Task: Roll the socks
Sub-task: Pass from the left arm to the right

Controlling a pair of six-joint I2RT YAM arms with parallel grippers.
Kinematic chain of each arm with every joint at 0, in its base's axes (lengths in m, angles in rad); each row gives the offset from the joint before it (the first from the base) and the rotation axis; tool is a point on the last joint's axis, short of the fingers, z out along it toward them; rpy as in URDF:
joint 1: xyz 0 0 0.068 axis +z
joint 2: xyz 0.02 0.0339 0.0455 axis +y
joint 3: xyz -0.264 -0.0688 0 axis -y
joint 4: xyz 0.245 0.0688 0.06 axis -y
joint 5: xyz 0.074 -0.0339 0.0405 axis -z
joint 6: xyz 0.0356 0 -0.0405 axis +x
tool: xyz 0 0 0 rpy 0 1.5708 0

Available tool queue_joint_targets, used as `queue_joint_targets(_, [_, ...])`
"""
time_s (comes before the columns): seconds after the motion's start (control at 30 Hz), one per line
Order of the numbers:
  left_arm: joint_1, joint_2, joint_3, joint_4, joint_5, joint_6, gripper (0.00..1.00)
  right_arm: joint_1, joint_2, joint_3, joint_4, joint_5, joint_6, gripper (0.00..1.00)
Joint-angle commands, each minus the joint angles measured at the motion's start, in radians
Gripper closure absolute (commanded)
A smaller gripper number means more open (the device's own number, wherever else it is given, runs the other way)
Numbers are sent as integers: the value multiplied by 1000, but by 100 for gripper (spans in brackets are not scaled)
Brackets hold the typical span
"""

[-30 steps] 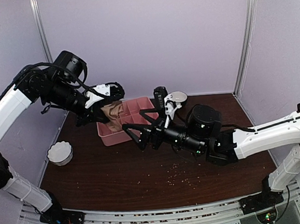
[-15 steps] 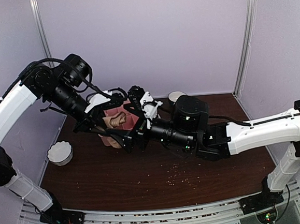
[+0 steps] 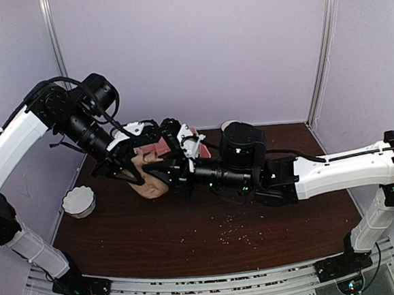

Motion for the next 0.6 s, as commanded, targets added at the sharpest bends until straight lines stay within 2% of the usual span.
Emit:
queue_joint_targets(0.0, [-5, -33, 13, 52, -6, -4, 94, -17, -7, 5, 41, -35, 51, 100])
queue_joint_targets(0.03, [-4, -43, 11, 77, -40, -18, 75, -19, -9, -4, 52, -22, 60, 100])
queue_joint_targets(0.07, [-4, -57, 8, 99, -74, -25, 61, -19, -11, -9, 59, -6, 68, 100])
queue_joint_targets(0.13, [-5, -86, 0, 154, -142, -35, 44, -23, -13, -15, 64, 41, 87, 100])
queue_joint_targets(0.2, [-6, -125, -25, 225, -209, -46, 33, -26, -11, -12, 66, 113, 123, 100])
queue_joint_targets(0.27, [-17, -171, -62, 310, -282, -44, 29, -26, -3, 0, 68, 171, 166, 100])
queue_joint_targets(0.43, [-89, -269, -187, 472, -513, 25, 30, -21, 37, 59, 33, 313, 342, 100])
queue_joint_targets(0.57, [-101, -284, -217, 528, -592, 54, 30, 5, 61, 86, 40, 390, 400, 100])
